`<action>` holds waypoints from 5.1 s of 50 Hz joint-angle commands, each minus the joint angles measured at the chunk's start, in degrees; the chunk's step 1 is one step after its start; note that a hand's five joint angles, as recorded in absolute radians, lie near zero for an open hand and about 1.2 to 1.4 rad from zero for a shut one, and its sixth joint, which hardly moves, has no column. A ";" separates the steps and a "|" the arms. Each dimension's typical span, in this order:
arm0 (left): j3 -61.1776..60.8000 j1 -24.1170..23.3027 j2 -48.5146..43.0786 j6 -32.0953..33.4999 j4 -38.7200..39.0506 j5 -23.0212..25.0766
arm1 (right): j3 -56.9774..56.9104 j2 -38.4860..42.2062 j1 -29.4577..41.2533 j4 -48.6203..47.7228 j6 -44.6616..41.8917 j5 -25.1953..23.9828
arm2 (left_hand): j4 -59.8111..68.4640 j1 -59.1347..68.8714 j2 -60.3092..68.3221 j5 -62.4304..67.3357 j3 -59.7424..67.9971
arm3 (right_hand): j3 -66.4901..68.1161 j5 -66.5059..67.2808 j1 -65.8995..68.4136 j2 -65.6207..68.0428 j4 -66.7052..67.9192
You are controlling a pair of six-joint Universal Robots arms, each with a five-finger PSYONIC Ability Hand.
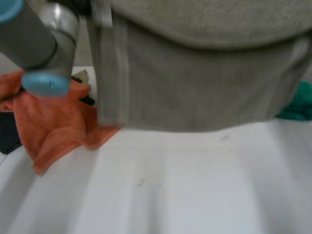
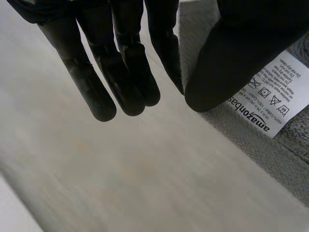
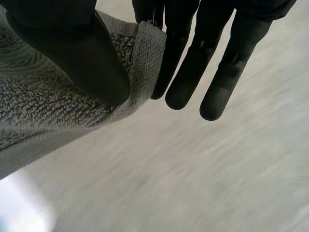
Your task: Fold the laundry.
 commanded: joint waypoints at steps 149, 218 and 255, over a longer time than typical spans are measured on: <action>-53.65 -6.02 14.75 -3.65 6.34 -8.30 | 31.36 9.20 -16.86 2.18 -21.60 -10.54 | -58.86 -55.46 -58.66 -55.73 -58.41 | 11.48 13.63 14.74 12.02 11.22; -40.48 -23.23 1.24 -3.56 9.77 -4.35 | 49.29 -6.09 10.82 2.62 -5.16 -17.12 | -56.80 -53.40 -56.59 -53.67 -56.35 | -58.52 -56.37 -55.26 -57.98 -58.78; -20.60 -17.71 -19.61 6.46 6.96 -22.53 | 50.52 -5.13 11.00 -1.16 -6.84 -13.95 | -51.92 -48.52 -51.71 -48.79 -51.47 | -41.45 -39.30 -38.19 -40.91 -41.71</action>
